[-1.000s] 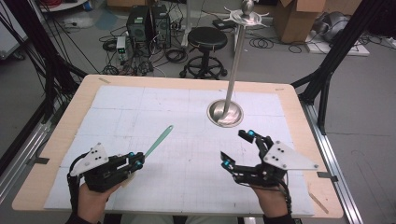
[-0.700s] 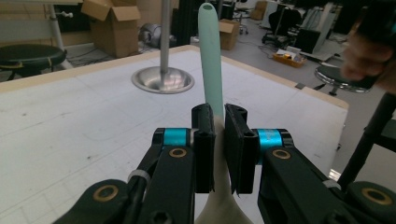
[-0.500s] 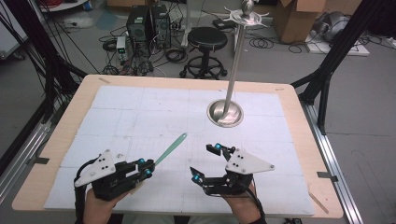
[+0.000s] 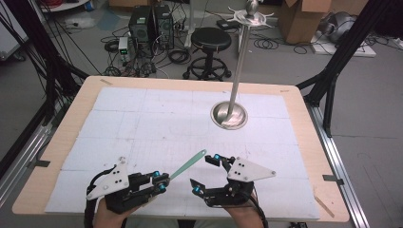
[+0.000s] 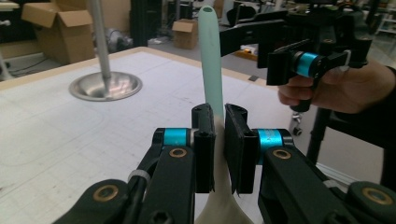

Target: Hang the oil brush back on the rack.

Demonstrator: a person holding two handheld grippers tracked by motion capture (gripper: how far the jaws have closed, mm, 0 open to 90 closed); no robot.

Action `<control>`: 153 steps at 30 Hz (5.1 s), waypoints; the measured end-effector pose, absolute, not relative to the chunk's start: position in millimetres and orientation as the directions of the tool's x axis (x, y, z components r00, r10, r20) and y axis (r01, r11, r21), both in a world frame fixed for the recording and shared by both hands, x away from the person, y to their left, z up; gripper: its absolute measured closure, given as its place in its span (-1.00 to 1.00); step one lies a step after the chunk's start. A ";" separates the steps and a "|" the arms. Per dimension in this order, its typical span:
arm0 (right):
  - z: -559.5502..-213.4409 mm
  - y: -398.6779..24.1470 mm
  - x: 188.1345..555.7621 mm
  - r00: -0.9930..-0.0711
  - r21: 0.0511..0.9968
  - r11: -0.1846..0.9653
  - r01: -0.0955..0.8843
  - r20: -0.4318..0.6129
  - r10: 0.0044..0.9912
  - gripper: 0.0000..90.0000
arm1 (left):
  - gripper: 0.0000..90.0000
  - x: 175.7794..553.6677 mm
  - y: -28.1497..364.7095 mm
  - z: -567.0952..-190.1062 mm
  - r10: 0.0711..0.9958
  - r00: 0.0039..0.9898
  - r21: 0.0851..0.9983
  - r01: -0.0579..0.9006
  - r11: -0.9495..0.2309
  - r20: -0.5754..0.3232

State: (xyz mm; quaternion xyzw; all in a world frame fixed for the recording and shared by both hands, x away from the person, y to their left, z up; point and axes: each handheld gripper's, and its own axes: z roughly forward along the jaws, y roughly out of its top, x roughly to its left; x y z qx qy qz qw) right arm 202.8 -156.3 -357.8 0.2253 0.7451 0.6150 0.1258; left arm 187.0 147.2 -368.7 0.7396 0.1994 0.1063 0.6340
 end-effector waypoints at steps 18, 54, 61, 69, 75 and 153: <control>-356.7 -150.8 198.8 -0.936 0.979 0.068 0.193 0.163 0.313 -0.40 | 0.82 182.0 138.6 -369.0 0.313 0.945 0.989 0.123 -0.081 -0.092; -350.3 -151.7 196.6 -0.939 0.967 0.043 0.251 0.233 0.253 0.83 | 0.84 182.4 120.9 -384.3 0.278 0.953 0.974 0.166 -0.155 -0.118; -345.4 -152.1 194.9 -0.935 0.963 0.046 0.267 0.247 0.255 0.83 | 0.40 186.5 121.9 -383.9 0.292 0.943 0.965 0.210 -0.160 -0.157; -343.8 -152.9 196.1 -0.944 0.963 0.079 0.258 0.234 0.231 0.83 | -0.02 192.6 129.2 -382.1 0.220 0.952 0.956 0.249 -0.158 -0.211; -340.6 -146.7 194.2 -0.966 0.966 0.108 0.233 0.218 0.136 0.83 | 0.02 190.1 121.0 -385.0 0.131 0.961 0.945 0.266 -0.191 -0.244; -327.7 -105.5 205.5 -0.732 0.954 -0.016 0.299 0.240 0.638 0.49 | 0.87 187.3 100.2 -377.5 0.656 0.754 0.966 0.180 -0.186 -0.015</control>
